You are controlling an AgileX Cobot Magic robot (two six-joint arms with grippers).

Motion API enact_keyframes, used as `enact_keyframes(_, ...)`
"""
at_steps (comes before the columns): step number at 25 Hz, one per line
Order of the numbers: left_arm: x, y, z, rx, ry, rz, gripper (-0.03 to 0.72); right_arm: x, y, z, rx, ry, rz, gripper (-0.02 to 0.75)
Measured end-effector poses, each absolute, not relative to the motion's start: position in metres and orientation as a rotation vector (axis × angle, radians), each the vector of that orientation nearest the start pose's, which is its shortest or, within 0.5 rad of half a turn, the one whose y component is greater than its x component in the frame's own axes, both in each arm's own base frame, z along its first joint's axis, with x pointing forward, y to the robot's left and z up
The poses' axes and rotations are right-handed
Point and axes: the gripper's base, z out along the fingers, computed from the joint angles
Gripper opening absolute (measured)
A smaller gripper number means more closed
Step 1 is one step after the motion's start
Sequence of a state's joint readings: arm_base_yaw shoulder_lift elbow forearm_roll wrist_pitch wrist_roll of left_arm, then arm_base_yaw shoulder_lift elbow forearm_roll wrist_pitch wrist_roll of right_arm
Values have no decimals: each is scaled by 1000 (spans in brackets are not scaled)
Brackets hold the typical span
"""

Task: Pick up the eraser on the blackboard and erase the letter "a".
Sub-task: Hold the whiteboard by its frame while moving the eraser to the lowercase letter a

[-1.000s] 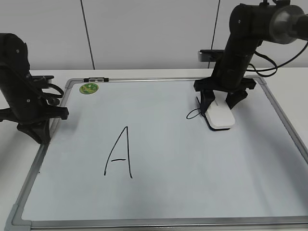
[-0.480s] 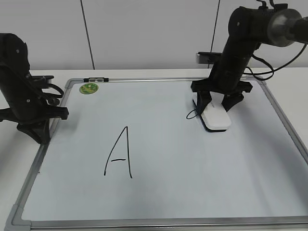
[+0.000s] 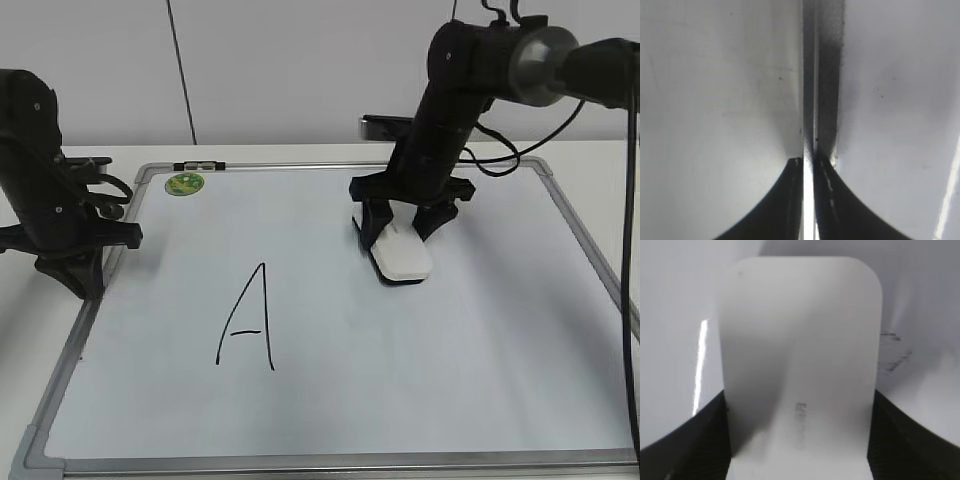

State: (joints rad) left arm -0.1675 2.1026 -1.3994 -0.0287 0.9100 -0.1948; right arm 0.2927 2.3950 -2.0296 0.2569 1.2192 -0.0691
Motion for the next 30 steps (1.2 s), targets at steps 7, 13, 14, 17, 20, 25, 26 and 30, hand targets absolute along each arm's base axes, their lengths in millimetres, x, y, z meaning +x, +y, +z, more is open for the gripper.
enact_keyframes(7,392,-68,129,-69,3101,-48,43,456,177,150,-486,3037,389,519)
enact_keyframes(13,392,-68,129,-69,3101,-48,43,463,158,150,-383,3045,434,519)
enact_keyframes(14,392,-68,129,-69,3101,-48,43,465,153,151,-347,3047,462,519)
enact_keyframes(17,392,-68,129,-70,3099,-49,43,472,129,150,-248,3050,481,519)
enact_keyframes(20,392,-68,129,-70,3099,-49,43,480,100,150,-143,3048,478,519)
enact_keyframes(25,392,-68,129,-70,3099,-49,43,483,77,154,-73,3038,466,519)
enact_keyframes(26,392,-68,129,-70,3099,-49,43,482,77,154,-73,3041,466,519)
enact_keyframes(30,392,-68,129,-70,3099,-49,43,481,79,156,-81,3039,469,519)
